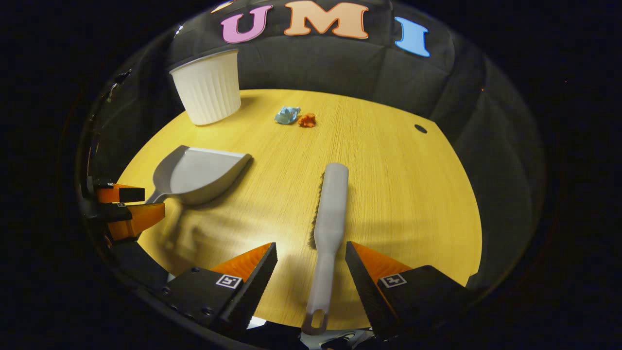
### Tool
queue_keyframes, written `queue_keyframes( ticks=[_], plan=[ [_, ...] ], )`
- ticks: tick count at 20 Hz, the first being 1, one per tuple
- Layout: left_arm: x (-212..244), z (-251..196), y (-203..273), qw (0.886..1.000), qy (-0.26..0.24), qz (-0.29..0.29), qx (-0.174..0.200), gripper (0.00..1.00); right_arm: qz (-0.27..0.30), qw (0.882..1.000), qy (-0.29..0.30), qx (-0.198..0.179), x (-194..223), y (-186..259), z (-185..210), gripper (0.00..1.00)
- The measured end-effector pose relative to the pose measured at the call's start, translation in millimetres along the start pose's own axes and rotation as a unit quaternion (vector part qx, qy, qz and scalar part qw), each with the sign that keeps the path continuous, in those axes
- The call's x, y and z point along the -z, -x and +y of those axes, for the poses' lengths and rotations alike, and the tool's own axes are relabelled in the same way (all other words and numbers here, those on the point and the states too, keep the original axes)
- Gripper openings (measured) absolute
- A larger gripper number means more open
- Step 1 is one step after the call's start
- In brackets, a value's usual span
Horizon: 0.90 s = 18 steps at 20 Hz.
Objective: Pick up the small broom and dustpan from the desktop, sweep the trash into the dustpan with the broom, and then empty the trash into the garbage bin.
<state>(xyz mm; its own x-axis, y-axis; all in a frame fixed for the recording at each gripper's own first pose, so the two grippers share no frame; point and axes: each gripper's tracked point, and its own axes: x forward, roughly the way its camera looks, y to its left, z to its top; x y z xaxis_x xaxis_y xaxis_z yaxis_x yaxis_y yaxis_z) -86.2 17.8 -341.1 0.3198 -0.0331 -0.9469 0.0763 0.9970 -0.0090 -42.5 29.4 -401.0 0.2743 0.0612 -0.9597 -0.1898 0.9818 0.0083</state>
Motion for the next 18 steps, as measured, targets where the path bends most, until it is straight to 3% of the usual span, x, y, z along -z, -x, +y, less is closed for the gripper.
queue_keyframes(
  ticks=[4, 5, 7, 9, 12, 18],
  plan=[
    [12.2, 0.5, -11.4, 0.998, -0.018, 0.053, 0.011, 0.8, 0.079, 0.997, 0.005, -0.01, 21.2, -11.3, -2.2, 0.76],
    [16.2, 2.7, -13.7, 0.997, -0.025, 0.068, 0.008, 0.77, 0.094, 0.995, 0.006, -0.012, 27.1, -11.1, -2.7, 0.65],
    [23.6, 2.8, -14.9, 0.996, -0.03, 0.088, 0.01, 0.6, 0.118, 0.993, 0.011, -0.016, 36.8, -12.0, -3.6, 0.5],
    [28.7, 2.9, -13.6, 0.993, -0.029, 0.11, 0.011, 0.36, 0.142, 0.99, 0.004, -0.025, 40.4, -10.4, -2.6, 0.36],
    [33.4, 6.8, -14.3, 0.992, -0.035, 0.12, 0.018, 0.31, 0.149, 0.988, 0.005, -0.035, 34.8, -12.9, -1.5, 0.25],
    [13.3, -2.0, -13.0, 0.995, -0.017, 0.079, 0.054, 0.22, 0.113, 0.991, -0.022, -0.063, 16.6, -0.8, 4.8, 0.17]
  ],
)
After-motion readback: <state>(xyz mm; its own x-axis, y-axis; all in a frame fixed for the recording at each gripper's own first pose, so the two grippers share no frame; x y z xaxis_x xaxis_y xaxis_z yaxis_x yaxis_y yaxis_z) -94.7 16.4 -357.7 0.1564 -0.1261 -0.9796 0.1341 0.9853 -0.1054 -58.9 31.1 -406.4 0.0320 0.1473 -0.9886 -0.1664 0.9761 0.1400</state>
